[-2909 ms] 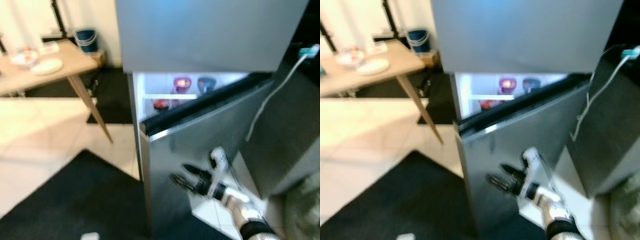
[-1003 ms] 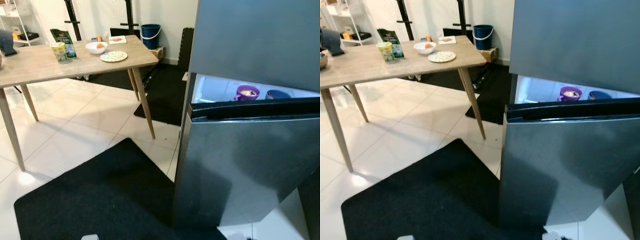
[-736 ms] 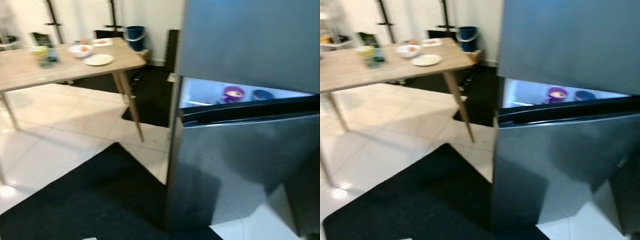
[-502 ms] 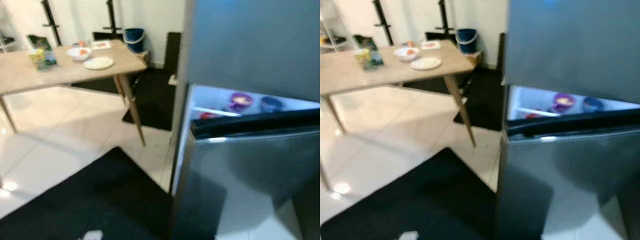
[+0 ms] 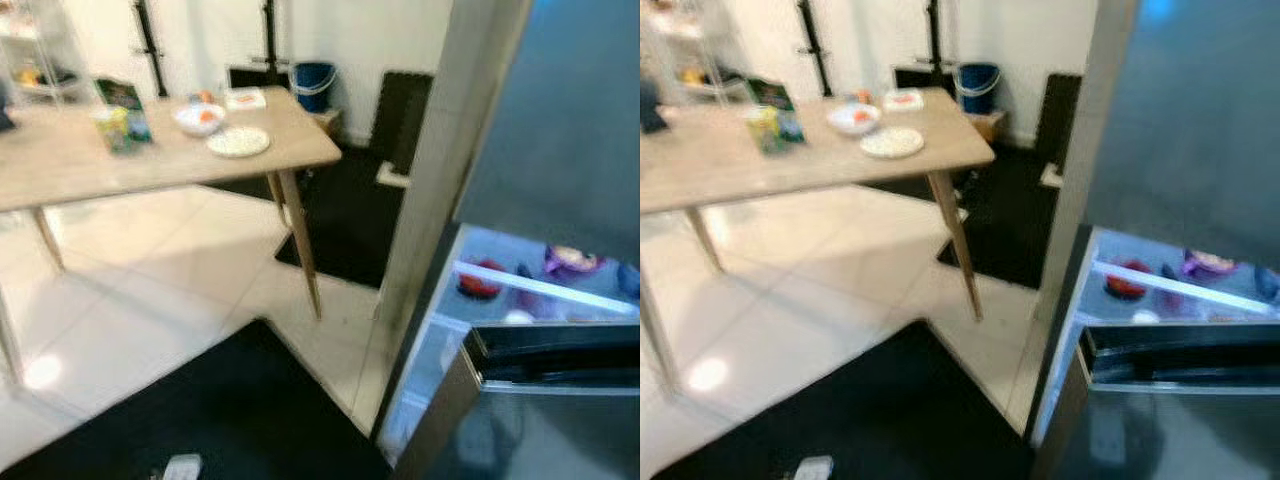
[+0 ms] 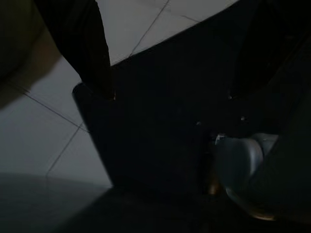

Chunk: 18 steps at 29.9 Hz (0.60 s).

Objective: Restocking fridge

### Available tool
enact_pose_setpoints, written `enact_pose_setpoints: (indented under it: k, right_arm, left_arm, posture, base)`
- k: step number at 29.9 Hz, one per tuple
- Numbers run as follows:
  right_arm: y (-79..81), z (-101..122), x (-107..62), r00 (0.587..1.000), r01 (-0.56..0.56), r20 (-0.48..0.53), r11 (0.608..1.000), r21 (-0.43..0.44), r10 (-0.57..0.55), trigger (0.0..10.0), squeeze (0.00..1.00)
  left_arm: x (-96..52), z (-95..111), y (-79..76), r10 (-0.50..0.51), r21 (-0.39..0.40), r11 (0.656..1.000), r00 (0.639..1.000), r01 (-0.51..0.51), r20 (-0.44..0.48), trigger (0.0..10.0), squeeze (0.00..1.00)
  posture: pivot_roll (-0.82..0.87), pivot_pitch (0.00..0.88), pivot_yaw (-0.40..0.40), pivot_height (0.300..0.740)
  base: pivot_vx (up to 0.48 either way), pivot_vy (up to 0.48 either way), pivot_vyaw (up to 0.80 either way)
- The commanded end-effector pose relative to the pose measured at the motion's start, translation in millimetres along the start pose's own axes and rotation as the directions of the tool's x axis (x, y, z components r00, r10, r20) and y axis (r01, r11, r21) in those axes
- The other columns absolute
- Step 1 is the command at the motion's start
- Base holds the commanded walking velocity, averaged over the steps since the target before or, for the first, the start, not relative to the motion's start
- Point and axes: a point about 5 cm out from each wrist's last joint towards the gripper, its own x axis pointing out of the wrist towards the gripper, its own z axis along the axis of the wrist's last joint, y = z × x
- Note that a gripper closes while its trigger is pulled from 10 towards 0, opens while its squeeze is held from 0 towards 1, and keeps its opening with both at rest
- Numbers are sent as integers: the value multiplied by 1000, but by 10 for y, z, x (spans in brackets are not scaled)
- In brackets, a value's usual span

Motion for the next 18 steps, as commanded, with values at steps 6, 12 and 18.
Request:
enact_pose_setpoints:
  k: [6, 12, 18]
  right_arm:
    - [-78, -83, -25, 998, 56, -15, 996, 63, -55, 10000, 0]
    - [-146, 65, -24, 993, 89, 68, 987, 136, -98, 10000, 0]
    - [-345, 437, -65, 945, 75, 270, 922, 379, -187, 10000, 0]
  left_arm:
    - [-35, -191, -11, -7, -25, 1000, 998, 6, -65, 10000, 0]
    - [-32, -196, -21, -10, -25, 1000, 998, 8, -66, 10000, 0]
    - [-34, -196, -18, -10, -22, 1000, 998, 8, -66, 10000, 0]
  posture:
    - [-55, 48, 18, 740]
    - [-56, 49, 17, 740]
    - [-55, 49, 19, 740]
  base:
    - [0, 0, 0]
    - [0, 0, 0]
    - [0, 0, 0]
